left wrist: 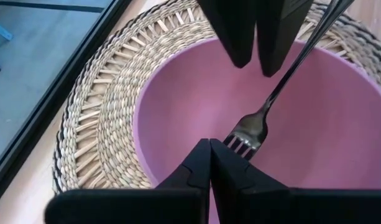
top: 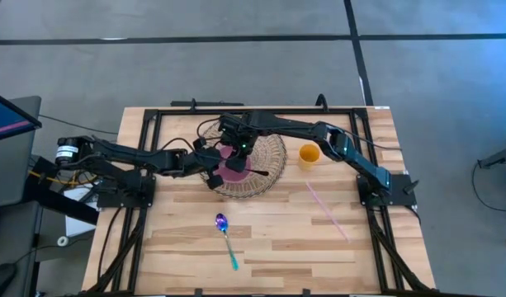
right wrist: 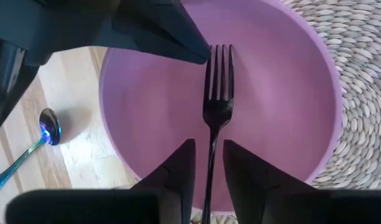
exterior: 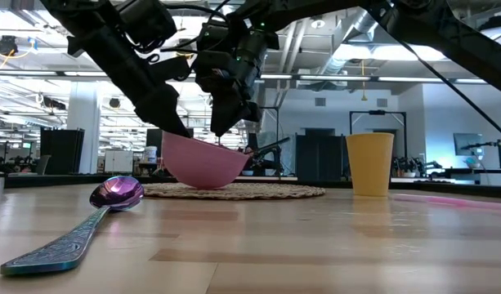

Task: Pick & Place Utensil
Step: Put the blue spoon on the pink bowl

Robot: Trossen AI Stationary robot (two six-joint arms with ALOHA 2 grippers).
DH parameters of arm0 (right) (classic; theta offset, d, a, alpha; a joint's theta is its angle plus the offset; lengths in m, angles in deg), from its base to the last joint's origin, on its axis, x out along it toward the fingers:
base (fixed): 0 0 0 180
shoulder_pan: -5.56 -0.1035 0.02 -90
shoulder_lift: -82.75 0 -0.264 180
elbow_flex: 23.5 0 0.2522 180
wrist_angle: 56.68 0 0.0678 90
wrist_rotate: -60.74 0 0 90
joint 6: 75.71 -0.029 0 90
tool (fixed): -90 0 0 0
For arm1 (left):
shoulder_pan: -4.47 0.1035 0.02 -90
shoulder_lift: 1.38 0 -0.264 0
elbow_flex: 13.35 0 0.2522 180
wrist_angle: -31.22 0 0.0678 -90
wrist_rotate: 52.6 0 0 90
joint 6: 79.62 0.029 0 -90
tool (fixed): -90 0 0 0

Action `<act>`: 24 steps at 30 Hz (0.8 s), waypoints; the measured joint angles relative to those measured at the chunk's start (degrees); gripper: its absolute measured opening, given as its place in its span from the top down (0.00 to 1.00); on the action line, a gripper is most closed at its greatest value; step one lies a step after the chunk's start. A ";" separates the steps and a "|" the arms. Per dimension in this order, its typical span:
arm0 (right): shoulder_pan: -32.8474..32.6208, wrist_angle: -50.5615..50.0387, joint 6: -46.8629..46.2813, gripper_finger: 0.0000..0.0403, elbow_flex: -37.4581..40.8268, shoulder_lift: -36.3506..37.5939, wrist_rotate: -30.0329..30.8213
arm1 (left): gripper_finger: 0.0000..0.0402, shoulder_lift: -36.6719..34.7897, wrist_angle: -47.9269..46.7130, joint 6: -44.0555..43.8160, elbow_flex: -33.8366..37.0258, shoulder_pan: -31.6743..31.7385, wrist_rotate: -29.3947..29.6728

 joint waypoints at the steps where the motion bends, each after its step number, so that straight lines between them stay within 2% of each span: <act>1: -0.02 0.00 0.02 0.81 0.00 0.00 0.00 | 0.99 0.00 -0.27 -0.13 0.00 0.11 0.02; 10: -0.03 -4.67 1.51 0.81 -1.52 0.74 0.00 | 0.99 0.02 -1.16 -0.39 0.05 1.87 -0.19; 17: -0.31 -10.24 2.21 0.81 -1.41 7.90 0.36 | 0.99 0.02 -3.28 -0.80 0.09 3.28 0.03; 24: -3.05 -10.65 2.16 0.81 -1.49 16.93 8.13 | 0.99 0.00 -4.26 -3.19 2.76 4.06 0.06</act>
